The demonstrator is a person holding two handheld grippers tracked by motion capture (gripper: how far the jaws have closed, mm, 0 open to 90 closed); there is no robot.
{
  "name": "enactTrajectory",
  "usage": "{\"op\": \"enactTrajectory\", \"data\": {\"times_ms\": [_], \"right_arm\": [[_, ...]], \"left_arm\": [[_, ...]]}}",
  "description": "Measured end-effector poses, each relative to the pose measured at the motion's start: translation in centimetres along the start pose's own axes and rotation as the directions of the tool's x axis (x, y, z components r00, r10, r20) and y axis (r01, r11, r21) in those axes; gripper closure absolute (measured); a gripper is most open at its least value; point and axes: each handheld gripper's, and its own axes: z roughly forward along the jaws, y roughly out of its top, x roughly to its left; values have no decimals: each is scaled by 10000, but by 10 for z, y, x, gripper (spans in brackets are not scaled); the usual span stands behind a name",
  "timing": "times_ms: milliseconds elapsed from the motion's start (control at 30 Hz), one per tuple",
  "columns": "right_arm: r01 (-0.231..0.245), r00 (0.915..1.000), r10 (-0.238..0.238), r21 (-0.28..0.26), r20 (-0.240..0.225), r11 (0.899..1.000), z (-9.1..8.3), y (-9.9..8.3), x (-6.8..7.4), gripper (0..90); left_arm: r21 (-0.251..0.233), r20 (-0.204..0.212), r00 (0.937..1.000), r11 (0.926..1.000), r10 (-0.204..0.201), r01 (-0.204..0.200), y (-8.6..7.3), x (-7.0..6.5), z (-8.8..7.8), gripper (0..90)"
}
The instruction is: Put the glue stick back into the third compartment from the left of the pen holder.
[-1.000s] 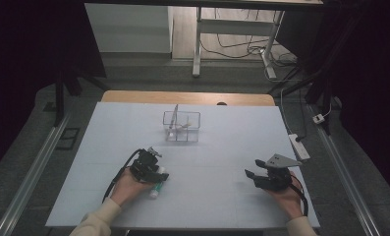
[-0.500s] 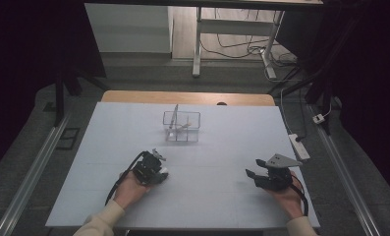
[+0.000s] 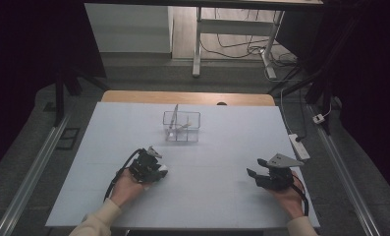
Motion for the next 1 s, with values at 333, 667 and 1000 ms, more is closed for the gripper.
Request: {"op": "enactTrajectory", "data": {"times_ms": [333, 667, 1000], "right_arm": [[-74, 10000, 74, -12, 24, 10000, -1, -1, -2, 403], [-78, 10000, 78, -51, 30, 10000, -1, -2, -2, 403], [-48, 10000, 48, 29, 57, 10000, 0, -2, -2, 402]], "left_arm": [[-960, 406, 9992, 9953, -57, 96, -3, 8, -18, 650], [-1862, 431, 9989, 9822, -154, 232, -6, 15, -38, 650], [-2599, 451, 9988, 9651, -204, 314, -8, 21, -49, 650]]}}
